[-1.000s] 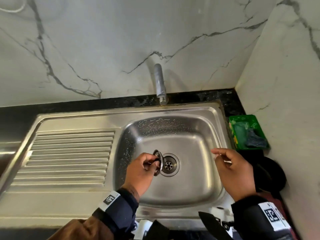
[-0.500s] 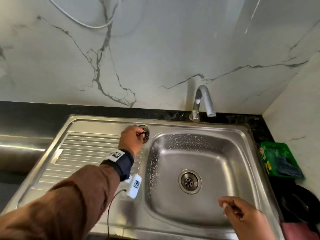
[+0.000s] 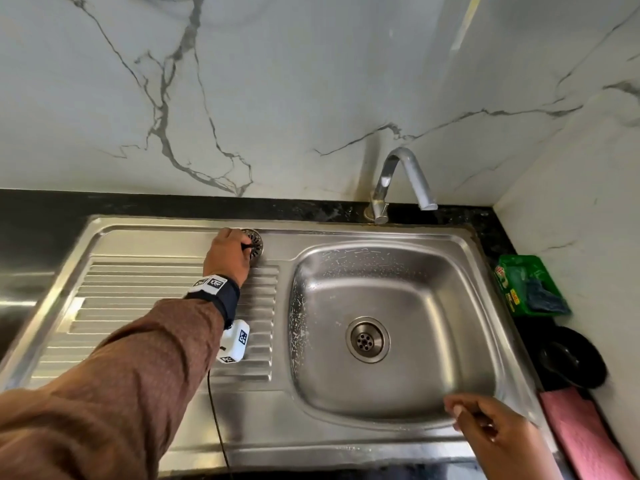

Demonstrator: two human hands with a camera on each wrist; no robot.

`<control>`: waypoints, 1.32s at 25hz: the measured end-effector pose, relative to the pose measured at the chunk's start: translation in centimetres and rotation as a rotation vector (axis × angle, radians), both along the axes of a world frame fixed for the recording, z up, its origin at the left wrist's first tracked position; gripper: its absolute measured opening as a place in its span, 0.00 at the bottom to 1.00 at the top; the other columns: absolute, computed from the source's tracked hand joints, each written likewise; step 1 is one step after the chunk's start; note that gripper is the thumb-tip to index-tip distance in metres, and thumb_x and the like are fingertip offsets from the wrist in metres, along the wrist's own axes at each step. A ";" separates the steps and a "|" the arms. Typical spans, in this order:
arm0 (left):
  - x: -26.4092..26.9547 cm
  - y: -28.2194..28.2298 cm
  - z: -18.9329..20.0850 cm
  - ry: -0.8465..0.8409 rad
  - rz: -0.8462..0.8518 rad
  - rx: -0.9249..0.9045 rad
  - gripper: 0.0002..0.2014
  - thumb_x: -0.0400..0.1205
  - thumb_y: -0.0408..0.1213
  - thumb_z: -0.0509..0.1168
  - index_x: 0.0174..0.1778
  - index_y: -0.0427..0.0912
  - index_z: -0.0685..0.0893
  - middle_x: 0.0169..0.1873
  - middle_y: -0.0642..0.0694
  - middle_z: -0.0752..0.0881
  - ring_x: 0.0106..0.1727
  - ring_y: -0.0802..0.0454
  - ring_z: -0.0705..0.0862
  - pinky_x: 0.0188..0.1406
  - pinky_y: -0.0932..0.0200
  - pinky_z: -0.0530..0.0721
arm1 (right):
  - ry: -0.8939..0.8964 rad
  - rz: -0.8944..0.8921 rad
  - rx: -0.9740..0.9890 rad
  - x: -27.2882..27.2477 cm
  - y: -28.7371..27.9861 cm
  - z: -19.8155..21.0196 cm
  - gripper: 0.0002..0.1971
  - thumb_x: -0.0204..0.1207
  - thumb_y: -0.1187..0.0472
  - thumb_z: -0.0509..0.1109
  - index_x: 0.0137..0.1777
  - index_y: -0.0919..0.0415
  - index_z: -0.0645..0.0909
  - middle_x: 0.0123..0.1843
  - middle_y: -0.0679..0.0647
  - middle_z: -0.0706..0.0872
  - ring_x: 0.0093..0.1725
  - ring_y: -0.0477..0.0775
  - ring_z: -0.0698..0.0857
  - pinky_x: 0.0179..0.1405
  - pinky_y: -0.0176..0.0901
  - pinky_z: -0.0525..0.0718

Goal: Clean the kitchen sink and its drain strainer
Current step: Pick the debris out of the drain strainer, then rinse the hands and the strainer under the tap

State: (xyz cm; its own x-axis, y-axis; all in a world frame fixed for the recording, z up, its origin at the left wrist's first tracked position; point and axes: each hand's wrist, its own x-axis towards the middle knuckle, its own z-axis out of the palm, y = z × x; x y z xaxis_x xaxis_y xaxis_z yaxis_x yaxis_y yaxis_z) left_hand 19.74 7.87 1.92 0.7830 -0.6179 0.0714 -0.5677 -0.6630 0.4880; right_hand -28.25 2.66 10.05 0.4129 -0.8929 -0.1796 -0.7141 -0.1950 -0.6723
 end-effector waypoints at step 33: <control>-15.3 -11.3 9.4 0.010 -0.512 -0.254 0.12 0.82 0.31 0.67 0.57 0.50 0.87 0.51 0.56 0.87 0.48 0.63 0.85 0.54 0.66 0.86 | -0.144 0.109 0.264 6.1 -8.0 -4.4 0.12 0.76 0.62 0.71 0.40 0.43 0.90 0.38 0.38 0.91 0.40 0.38 0.88 0.48 0.37 0.86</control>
